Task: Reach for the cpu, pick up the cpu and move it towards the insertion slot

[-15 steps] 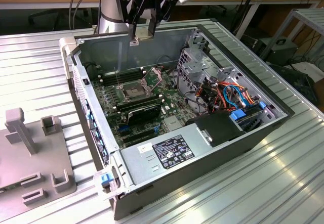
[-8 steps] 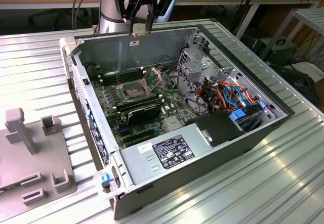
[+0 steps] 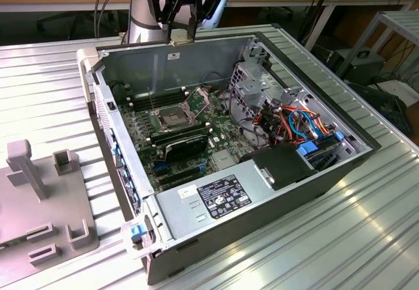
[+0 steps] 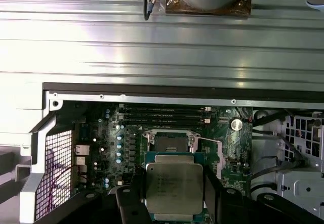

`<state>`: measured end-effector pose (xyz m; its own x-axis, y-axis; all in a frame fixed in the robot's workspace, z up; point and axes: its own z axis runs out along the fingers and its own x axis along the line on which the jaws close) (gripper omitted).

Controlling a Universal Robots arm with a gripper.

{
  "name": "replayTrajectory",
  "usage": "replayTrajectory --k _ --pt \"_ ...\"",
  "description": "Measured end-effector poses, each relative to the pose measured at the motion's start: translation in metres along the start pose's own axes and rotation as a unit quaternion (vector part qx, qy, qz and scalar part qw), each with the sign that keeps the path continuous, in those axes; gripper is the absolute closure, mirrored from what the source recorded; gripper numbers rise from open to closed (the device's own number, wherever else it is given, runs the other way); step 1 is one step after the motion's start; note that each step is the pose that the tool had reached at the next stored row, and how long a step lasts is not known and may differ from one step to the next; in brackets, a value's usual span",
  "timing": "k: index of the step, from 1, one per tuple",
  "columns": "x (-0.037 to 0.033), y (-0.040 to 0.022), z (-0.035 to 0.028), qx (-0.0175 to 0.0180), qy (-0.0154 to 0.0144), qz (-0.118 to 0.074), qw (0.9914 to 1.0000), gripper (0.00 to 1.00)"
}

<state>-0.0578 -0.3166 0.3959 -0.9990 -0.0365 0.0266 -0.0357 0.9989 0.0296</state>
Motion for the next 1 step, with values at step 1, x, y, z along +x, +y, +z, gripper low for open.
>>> replayTrajectory --k 1 --pt "0.0 0.0 0.0 0.0003 0.0 0.0 1.0 0.45"
